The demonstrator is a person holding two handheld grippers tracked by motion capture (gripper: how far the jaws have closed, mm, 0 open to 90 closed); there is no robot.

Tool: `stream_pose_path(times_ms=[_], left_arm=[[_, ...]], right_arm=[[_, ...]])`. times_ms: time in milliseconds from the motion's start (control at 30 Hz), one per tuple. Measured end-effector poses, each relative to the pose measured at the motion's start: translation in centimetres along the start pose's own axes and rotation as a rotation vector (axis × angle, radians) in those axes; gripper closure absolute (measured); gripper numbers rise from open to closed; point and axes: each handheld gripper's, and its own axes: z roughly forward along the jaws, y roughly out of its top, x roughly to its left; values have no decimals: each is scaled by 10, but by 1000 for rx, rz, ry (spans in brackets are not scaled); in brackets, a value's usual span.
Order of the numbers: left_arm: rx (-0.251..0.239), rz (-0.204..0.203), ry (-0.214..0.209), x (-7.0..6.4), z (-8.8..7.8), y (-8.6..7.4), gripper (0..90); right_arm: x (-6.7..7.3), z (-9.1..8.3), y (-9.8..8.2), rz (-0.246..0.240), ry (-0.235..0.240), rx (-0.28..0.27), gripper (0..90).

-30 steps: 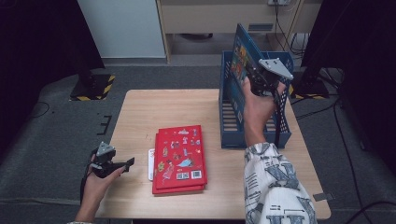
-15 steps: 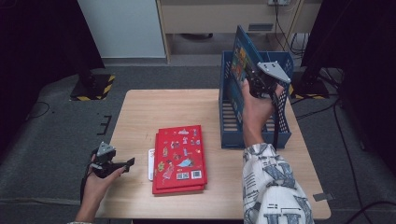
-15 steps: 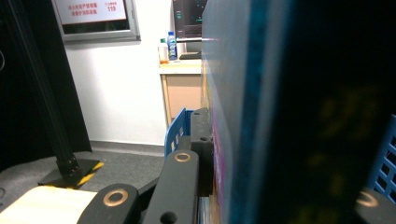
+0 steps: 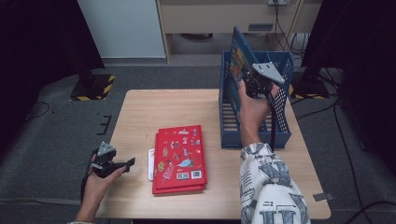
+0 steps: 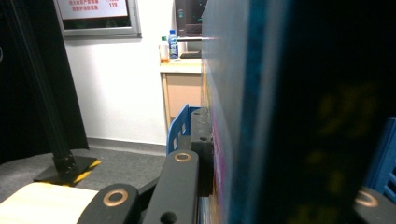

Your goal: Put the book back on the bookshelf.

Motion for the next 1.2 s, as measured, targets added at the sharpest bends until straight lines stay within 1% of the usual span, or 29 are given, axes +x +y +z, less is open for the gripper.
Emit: stream_pose_path(times_ms=[133, 267, 400, 533, 700, 833, 1200], left_arm=[[-6, -4, 1, 0, 0, 0, 74], [-5, -4, 1, 1, 0, 0, 74], [-3, -1, 3, 0, 0, 0, 74], [-3, 0, 3, 0, 0, 0, 75], [0, 5, 3, 0, 1, 0, 75], [6, 9, 4, -1, 1, 0, 75], [5, 11, 4, -1, 1, 1, 75]], right_arm=[[-1, 2, -4, 19, 2, 6, 834], [-1, 5, -8, 16, -3, 8, 834], [-1, 6, -13, 26, -3, 13, 834], [0, 8, -21, 20, -5, 23, 834], [-2, 10, -28, 35, -5, 36, 833], [-3, 10, -32, 25, -8, 42, 833], [0, 12, -41, 25, -3, 59, 833]])
